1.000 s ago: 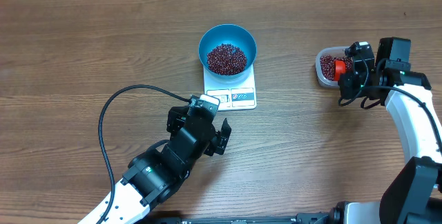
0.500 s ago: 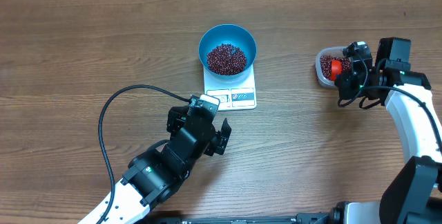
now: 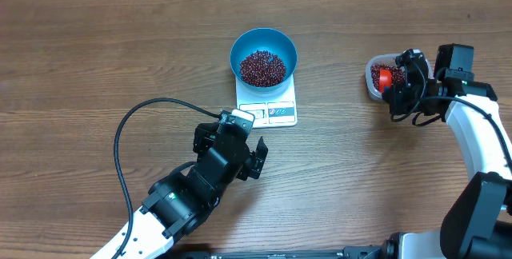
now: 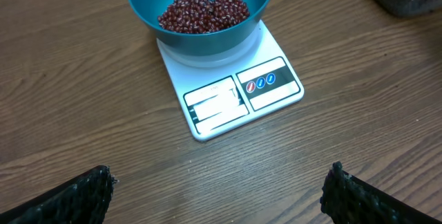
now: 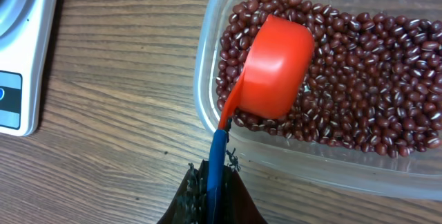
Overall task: Scoop item into bowl and weigh 150g on scale
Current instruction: 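Lower the scoop into the bean tub with the right gripper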
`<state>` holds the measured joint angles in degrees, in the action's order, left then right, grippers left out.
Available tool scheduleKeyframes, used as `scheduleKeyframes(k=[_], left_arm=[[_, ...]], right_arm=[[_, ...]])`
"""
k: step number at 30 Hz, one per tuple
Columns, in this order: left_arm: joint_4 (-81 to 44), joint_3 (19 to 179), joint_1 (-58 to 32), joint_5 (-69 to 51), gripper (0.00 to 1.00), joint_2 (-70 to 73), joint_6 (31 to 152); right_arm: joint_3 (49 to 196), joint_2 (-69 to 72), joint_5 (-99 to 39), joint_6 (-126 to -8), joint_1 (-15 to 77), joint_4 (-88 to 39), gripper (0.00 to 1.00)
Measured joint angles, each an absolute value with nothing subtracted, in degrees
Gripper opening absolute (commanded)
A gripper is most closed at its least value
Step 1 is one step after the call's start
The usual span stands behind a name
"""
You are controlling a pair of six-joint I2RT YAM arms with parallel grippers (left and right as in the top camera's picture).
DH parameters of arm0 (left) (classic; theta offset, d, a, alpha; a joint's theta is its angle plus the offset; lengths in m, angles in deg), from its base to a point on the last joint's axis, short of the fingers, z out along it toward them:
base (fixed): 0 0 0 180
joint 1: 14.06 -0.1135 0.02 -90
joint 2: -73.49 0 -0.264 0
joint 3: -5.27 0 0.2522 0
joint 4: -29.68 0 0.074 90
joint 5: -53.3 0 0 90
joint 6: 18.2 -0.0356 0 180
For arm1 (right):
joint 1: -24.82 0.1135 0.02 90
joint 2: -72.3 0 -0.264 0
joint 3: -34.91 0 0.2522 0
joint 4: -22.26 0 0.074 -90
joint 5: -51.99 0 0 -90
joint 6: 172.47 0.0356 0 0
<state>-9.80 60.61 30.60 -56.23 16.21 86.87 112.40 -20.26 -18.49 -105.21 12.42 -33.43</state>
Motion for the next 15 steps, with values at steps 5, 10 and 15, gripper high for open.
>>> scheduleKeyframes(k=[5, 10, 15], left_arm=[[-9.8, 60.6, 30.6, -56.2, 0.99, 16.2, 86.9], [-9.8, 60.6, 30.6, -56.2, 1.0, 16.2, 86.9], [-9.8, 60.6, 30.6, -56.2, 1.0, 16.2, 86.9]], right_arm=[[112.4, -20.5, -16.4, -105.0, 11.4, -33.1, 0.04], [112.4, -21.0, -13.0, -104.8, 9.6, -33.1, 0.03], [112.4, -21.0, -10.6, -104.6, 8.2, -33.1, 0.04]])
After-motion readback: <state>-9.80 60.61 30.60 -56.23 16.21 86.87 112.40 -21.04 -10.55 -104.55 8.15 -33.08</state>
